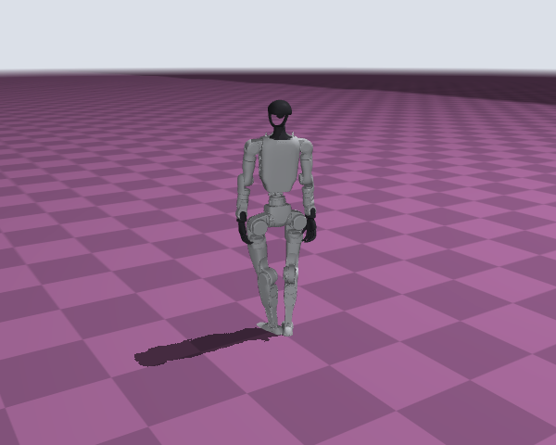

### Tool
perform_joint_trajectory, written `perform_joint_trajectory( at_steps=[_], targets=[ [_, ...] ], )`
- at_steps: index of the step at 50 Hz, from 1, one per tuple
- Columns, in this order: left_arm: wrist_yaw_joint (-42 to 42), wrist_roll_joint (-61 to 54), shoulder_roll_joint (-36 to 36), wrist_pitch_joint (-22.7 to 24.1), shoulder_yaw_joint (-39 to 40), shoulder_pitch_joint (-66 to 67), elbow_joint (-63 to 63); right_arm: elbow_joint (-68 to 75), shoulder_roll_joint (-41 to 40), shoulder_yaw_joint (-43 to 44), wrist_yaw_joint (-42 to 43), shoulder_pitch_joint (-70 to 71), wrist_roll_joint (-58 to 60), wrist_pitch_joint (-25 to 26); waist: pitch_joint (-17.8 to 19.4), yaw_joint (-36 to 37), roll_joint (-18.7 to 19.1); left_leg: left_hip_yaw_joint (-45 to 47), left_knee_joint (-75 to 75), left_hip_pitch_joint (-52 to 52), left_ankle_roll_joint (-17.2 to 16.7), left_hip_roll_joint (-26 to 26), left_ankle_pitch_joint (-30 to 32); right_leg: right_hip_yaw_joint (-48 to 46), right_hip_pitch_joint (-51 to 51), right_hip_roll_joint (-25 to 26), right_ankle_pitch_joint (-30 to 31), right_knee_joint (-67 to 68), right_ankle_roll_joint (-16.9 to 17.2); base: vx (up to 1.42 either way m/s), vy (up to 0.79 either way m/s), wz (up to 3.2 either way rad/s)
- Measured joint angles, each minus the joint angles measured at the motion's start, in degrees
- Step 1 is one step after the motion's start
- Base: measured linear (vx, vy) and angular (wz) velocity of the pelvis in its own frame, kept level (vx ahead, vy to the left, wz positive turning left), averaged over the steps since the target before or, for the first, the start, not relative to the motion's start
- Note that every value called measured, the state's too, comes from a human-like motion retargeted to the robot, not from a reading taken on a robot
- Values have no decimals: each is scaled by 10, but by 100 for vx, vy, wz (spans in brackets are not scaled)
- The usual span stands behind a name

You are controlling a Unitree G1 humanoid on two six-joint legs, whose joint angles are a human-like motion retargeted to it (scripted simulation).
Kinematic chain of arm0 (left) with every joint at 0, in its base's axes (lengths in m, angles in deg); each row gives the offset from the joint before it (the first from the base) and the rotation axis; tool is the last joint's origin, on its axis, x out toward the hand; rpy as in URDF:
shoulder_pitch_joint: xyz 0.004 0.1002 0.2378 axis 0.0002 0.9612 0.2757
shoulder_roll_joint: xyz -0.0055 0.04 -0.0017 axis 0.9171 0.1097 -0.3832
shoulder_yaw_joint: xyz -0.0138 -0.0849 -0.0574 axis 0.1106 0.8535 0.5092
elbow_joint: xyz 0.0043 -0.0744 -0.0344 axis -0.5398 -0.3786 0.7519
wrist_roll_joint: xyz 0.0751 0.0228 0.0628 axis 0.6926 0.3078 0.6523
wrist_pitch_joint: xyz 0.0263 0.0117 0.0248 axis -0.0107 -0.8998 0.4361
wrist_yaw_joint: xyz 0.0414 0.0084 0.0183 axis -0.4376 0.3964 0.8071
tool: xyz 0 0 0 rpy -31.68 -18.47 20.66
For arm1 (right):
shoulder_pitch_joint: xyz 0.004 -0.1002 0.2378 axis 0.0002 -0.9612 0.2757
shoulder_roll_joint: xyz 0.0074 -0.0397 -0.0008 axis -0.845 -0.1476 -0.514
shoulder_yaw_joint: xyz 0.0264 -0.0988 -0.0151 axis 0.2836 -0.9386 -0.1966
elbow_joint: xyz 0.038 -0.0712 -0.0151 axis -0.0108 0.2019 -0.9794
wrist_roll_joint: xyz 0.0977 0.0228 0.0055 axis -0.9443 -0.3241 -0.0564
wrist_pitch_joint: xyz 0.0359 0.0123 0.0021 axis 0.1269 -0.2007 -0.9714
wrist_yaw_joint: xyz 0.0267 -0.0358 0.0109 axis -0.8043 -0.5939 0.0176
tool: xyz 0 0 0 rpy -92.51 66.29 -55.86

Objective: In place motions

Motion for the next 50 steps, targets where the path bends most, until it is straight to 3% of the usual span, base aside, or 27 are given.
perform_joint_trajectory(
  at_steps=[50],
  targets=[
    [3, 3, -11, 2, 10, 18, -14, -11, -5, -26, -7, 2, 18, -6, 1, -16, -8, 11, -2, 1, 3, 0, -8, 12, -4, 0, 12, -4, -4, 0, 0, -1]
  ],
)
